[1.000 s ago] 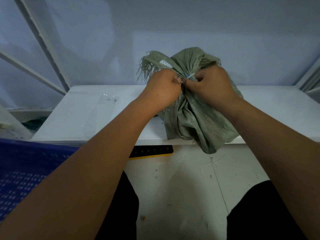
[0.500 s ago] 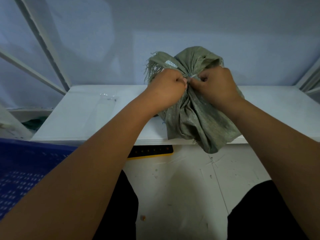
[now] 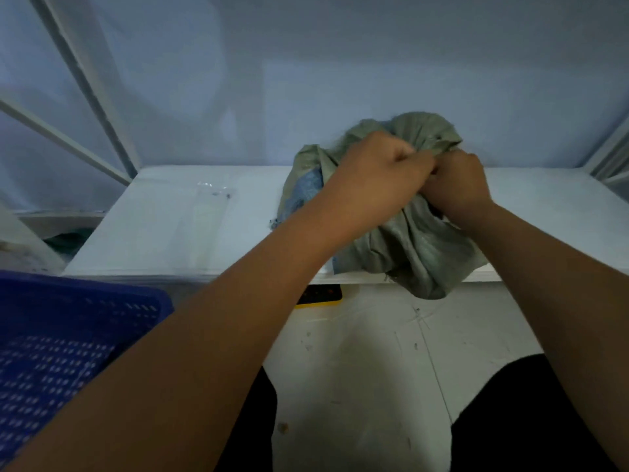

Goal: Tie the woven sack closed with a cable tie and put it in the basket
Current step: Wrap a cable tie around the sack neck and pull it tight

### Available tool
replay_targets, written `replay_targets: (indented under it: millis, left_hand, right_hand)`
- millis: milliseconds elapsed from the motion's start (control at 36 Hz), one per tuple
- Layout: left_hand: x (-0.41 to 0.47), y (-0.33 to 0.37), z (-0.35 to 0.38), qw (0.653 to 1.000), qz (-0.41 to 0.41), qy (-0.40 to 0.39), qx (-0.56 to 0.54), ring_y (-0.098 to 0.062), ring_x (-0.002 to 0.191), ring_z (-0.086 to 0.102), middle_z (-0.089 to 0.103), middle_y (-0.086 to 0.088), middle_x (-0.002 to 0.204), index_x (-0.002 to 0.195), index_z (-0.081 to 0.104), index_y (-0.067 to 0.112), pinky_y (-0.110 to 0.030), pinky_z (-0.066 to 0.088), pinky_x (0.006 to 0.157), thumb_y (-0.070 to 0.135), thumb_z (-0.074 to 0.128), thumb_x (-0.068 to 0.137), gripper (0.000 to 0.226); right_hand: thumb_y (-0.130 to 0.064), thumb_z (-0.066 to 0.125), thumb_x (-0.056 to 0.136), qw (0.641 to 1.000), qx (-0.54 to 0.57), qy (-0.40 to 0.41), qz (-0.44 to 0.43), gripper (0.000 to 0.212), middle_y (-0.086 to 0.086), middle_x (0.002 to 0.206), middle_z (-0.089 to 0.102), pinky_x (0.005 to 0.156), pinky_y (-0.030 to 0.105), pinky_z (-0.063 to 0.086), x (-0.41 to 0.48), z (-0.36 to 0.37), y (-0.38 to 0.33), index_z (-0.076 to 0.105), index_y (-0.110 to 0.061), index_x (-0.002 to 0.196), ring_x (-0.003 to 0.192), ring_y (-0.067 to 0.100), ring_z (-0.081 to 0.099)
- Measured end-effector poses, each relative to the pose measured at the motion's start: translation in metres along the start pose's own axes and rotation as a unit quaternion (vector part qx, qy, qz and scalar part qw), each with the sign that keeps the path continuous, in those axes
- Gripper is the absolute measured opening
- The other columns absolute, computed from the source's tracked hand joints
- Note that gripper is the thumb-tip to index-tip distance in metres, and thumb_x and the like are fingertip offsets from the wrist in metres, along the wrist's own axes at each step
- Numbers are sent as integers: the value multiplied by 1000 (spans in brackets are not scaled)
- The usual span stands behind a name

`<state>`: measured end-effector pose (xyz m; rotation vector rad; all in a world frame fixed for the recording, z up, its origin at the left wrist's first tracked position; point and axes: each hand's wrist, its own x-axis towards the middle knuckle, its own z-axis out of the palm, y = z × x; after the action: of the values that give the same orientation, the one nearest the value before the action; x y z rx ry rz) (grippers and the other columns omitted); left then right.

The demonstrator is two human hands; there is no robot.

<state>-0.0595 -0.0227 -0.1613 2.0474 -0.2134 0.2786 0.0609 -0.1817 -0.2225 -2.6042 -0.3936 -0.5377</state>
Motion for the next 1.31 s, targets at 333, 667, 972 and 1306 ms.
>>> replay_targets:
  millis: [333,667,972,1306]
  left_hand:
    - [25,-55,-35,971,-36,108,208,-12,55,49,54,-3,63,70,59,5,-34,43,55,25,47,96,35]
    - [22,-44,-25,988,-153,7,-14,-19,48,52,57,-9,67,87,63,6,-29,51,50,13,50,97,18]
    - [27,-39,-28,981,-187,23,48,-17,47,41,48,-5,58,82,65,3,-24,33,47,5,51,90,16]
    - [31,-34,-30,980,-89,41,172,-20,59,48,61,-16,76,89,70,-1,-30,40,57,12,52,92,22]
  right_hand:
    - [-40,60,95,984,-21,40,-174,50,8,52,49,54,35,41,4,-1,-23,50,-11,56,53,30,55]
    - [-34,66,95,959,8,76,-274,40,10,58,58,52,30,37,-3,1,-46,47,-17,64,53,24,55]
    - [-46,52,95,968,42,47,-243,43,5,59,55,52,38,47,-9,2,-58,52,-15,66,55,28,57]
    - [-37,68,90,977,137,80,-144,46,-1,47,40,53,36,42,-10,-7,-74,55,-12,54,49,17,44]
